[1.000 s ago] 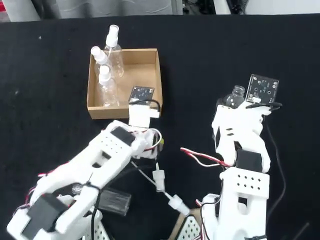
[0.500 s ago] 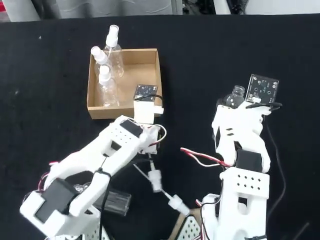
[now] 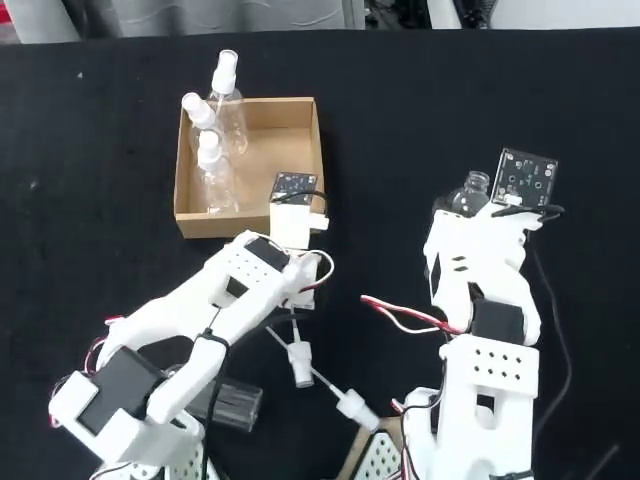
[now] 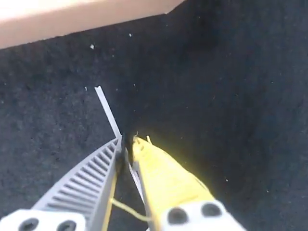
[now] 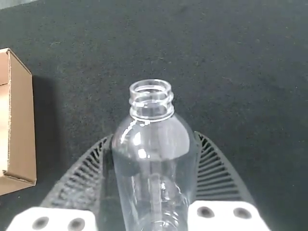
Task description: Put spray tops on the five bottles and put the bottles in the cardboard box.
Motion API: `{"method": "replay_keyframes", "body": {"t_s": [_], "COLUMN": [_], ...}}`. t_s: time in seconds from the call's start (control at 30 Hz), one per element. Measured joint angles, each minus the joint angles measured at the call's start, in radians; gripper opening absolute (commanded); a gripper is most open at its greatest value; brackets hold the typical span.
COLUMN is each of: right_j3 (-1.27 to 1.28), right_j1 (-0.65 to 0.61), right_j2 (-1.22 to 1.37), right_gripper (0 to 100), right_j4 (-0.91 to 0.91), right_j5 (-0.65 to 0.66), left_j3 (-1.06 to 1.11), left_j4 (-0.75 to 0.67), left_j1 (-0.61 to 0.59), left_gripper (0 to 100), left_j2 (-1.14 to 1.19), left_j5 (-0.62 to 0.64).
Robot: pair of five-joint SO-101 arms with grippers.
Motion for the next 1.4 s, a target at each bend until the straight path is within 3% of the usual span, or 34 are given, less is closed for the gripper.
{"method": "replay_keyframes", "body": {"t_s": [0.27, 0.73, 0.97, 1.13, 1.4], "right_j3": [0.0, 0.0, 0.0, 0.0, 0.0], "right_j1": [0.0, 0.0, 0.0, 0.0, 0.0], "right_j2": [0.0, 0.0, 0.0, 0.0, 0.0], "right_gripper": [11.6, 11.6, 11.6, 11.6, 11.6], "right_j4": [0.0, 0.0, 0.0, 0.0, 0.0], "right_j5": [0.0, 0.0, 0.0, 0.0, 0.0], "left_j3": [-0.04, -0.074, -0.083, -0.13, -0.13], "left_j4": [0.0, 0.064, 0.133, 0.23, 0.198], "left_j1": [-0.124, -0.104, -0.103, -0.103, -0.103], "left_gripper": [3, 3, 22, 18, 12], "left_j2": [0.0, 0.009, 0.009, 0.009, 0.037], "left_j5": [0.002, 0.196, 0.242, 0.296, 0.302]}}
